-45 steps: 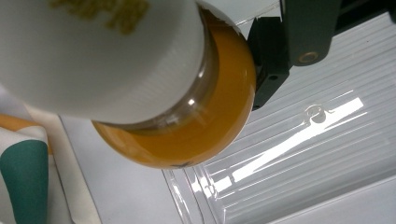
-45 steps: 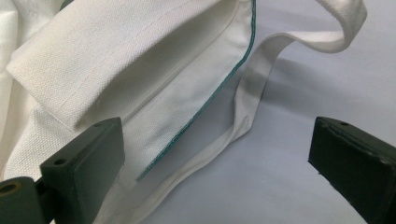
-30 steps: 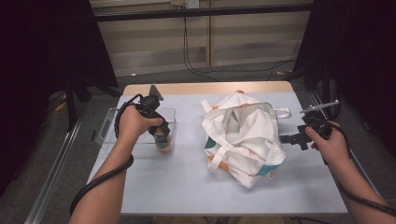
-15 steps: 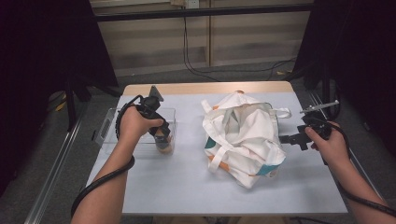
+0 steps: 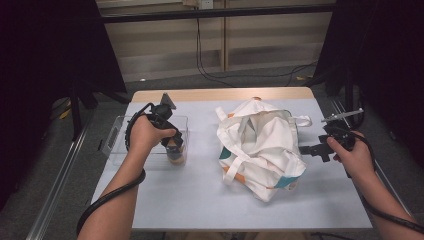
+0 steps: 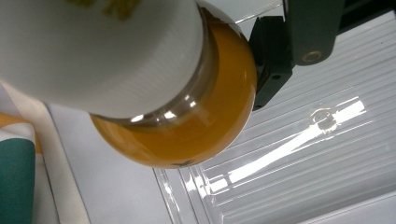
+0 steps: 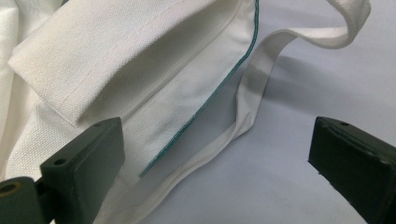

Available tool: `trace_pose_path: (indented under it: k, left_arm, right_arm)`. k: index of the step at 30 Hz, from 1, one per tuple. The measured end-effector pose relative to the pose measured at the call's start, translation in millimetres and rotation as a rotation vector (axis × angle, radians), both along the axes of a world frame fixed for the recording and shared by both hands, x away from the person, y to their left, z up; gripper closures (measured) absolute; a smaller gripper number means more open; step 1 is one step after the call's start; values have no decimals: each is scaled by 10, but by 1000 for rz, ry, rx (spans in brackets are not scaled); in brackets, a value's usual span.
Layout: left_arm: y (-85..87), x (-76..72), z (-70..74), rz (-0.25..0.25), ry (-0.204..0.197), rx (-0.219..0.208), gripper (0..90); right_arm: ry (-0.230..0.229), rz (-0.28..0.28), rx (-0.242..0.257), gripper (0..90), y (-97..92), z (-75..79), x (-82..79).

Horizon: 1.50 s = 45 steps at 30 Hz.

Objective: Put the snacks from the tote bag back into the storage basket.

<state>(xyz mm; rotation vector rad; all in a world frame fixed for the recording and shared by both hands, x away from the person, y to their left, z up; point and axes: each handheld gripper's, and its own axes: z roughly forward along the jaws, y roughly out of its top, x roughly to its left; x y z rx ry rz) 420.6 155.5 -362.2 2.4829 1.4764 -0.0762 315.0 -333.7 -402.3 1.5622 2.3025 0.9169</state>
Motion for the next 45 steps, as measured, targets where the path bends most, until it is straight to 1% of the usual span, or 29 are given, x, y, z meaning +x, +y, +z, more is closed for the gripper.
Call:
trace_pose_path:
  k: [3,4,6,7,8,11,12,15,16,17,18,19,21,23,24,25,27,28,31,33,36,37,40,41,43,45]
  left_arm:
    - [-5,-7,2,-18,-9,13,294]
    - [-10,-13,2,-20,-6,9,294]
    - [-7,-18,0,-17,-12,8,293]
    - [-2,-19,3,-18,-10,8,293]
    - [-2,-25,-1,-7,-16,-2,292]
    - [4,-27,-2,-10,-20,-4,286]
    - [11,-24,1,-16,-21,4,277]
    - [25,-23,14,-24,-32,10,248]
    - [30,-24,17,-26,-33,8,235]
    - [31,-30,22,-13,-36,4,225]
    - [44,-31,29,-17,-33,11,214]
    - [50,-30,31,-24,-34,9,204]
    - [54,-44,33,-10,-38,5,190]
    - [67,-50,47,-18,-34,9,178]
    - [64,-60,52,-9,-41,2,171]
    - [70,-63,63,-16,-45,8,160]
    - [74,-74,86,-13,-38,1,147]
    - [76,-80,97,-17,-47,-2,145]
    - [81,-91,118,-26,-48,6,134]
    - [81,-102,122,-23,-45,2,129]
    - [92,-110,132,-38,-43,2,123]
    - [88,-123,131,-27,-50,-3,123]
    - [110,-143,137,-36,-49,0,118]
    - [113,-153,137,-28,-51,0,118]
    - [134,-164,147,-34,-51,2,118]
    - [149,-176,155,-36,-53,-1,119]
  right_arm:
    - [2,2,9,31,2,-4,-7]
    - [3,1,7,31,2,-6,-10]
    - [6,-7,0,31,2,-8,-17]
    - [5,-5,0,31,3,-12,-17]
    - [4,-7,-1,31,8,-16,-20]
    - [10,-7,5,31,29,-18,-27]
    - [9,-4,1,31,32,-19,-27]
    - [8,-7,-3,31,37,-8,-31]
    - [9,-5,1,31,34,-4,-31]
    - [11,-6,-3,31,34,1,-32]
    - [6,-8,-2,31,35,3,-33]
    - [8,-7,-1,31,30,10,-32]
    - [5,-10,-5,31,35,14,-31]
    - [5,-6,-9,31,39,14,-29]
    - [1,-3,-11,31,42,13,-27]
    - [2,-2,-8,31,46,10,-25]
    - [6,0,-6,31,52,8,-24]
    - [7,1,-4,31,52,5,-24]
    - [3,8,-5,31,60,-4,-18]
    - [4,7,-2,31,60,-9,-18]
    - [5,6,-5,31,56,-6,-22]
    - [10,0,-8,31,57,0,-26]
    - [8,2,-7,31,49,3,-33]
    - [7,1,-8,31,48,3,-35]
    - [5,5,-1,31,47,0,-38]
    - [10,2,-5,31,51,3,-45]
